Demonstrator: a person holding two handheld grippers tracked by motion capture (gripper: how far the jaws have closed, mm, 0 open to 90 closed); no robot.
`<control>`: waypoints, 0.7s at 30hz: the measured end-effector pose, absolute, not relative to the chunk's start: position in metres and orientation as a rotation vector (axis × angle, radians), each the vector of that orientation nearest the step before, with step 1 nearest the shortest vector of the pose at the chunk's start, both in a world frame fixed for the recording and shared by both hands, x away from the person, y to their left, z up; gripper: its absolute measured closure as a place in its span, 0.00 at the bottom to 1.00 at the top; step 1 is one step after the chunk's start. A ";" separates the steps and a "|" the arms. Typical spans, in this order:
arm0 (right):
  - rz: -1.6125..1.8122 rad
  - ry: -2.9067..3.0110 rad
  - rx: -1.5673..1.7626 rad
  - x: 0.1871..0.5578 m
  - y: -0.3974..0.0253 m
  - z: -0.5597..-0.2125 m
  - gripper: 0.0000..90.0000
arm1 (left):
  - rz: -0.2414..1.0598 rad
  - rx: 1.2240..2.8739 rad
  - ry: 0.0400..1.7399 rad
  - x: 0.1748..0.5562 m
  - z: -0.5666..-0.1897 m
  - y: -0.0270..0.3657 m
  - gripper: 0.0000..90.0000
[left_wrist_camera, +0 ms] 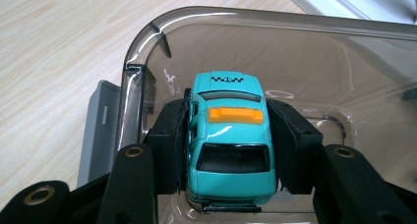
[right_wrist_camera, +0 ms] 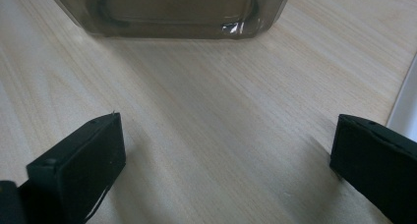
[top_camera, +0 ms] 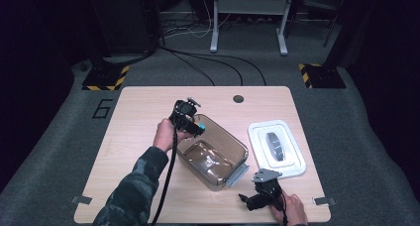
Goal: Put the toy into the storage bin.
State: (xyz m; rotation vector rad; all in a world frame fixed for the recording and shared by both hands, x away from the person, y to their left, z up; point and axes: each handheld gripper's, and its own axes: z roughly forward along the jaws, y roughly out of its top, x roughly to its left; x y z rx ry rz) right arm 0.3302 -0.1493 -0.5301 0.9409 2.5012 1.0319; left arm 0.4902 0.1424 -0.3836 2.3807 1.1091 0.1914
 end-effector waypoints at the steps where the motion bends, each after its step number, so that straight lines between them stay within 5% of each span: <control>1: 1.032 2.501 0.942 0.330 -0.149 -0.530 0.00 | 0.197 2.390 1.112 0.491 -0.384 0.142 0.59; 21: 1.032 2.501 0.942 0.330 -0.149 -0.530 0.00 | 0.203 2.423 1.169 0.498 -0.396 0.132 0.58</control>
